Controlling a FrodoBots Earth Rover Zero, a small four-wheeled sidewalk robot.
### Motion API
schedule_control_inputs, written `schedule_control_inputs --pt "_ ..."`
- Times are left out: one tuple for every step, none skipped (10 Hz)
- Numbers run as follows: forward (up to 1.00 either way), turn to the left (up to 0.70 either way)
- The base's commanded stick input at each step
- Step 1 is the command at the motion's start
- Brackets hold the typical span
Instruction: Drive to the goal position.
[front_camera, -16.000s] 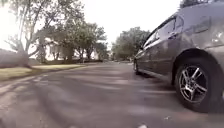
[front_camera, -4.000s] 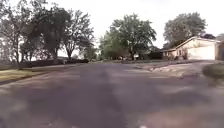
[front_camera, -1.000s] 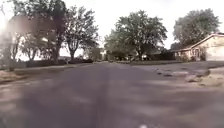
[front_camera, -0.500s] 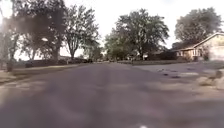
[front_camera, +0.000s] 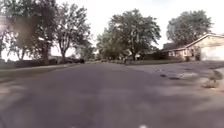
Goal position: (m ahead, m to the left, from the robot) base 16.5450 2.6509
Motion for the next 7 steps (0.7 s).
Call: schedule_control_inputs --pt "1.0 0.0" --pt "1.0 0.0" --pt "1.0 0.0" --pt "1.0 0.0" --pt "1.0 0.0" --pt "1.0 0.0" --pt "1.0 0.0"
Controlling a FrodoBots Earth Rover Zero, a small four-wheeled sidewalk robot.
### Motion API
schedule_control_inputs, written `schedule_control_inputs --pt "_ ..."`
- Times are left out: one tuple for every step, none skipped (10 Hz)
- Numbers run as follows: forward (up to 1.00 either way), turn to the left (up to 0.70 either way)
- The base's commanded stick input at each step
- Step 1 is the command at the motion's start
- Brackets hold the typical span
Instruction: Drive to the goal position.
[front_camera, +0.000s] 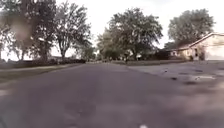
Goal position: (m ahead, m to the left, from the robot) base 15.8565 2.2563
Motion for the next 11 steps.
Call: schedule_control_inputs --pt "1.0 0.0" --pt "1.0 0.0" --pt "1.0 0.1" --pt "1.0 0.4" --pt "1.0 0.4" --pt "1.0 0.33" --pt "1.0 0.0" --pt "1.0 0.0" --pt "1.0 0.0" --pt "1.0 0.0" --pt "1.0 0.0"
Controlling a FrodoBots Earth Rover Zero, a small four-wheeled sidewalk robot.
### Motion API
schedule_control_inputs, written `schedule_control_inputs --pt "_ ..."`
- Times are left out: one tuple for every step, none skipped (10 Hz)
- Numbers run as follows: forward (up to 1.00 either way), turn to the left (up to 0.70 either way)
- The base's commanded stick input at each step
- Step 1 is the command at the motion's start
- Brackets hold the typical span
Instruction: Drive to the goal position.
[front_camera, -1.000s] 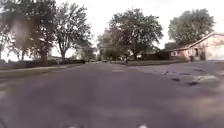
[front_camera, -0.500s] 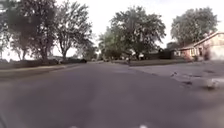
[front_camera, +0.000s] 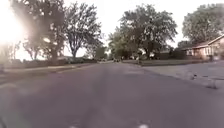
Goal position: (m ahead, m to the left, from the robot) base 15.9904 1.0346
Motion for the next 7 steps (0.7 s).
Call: schedule_control_inputs --pt "1.0 0.0" --pt "1.0 0.0" --pt "1.0 0.0" --pt "1.0 0.0" --pt "1.0 0.0" --pt "1.0 0.0" --pt "1.0 0.0"
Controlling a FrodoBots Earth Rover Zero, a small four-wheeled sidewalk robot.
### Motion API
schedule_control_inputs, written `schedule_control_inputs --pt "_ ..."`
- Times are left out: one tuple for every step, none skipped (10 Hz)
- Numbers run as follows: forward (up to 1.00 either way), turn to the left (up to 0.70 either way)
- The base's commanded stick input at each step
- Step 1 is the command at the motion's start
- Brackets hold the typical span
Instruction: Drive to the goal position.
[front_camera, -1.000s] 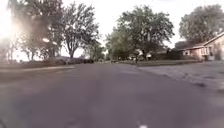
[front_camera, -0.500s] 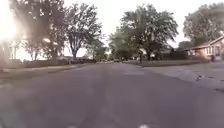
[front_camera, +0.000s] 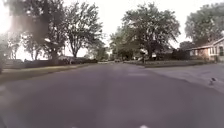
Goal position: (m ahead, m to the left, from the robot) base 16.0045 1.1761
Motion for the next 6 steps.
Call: schedule_control_inputs --pt "1.0 0.0" --pt "1.0 0.0" --pt "1.0 0.0" --pt "1.0 -0.17" --pt "1.0 -0.35" --pt "1.0 -0.4"
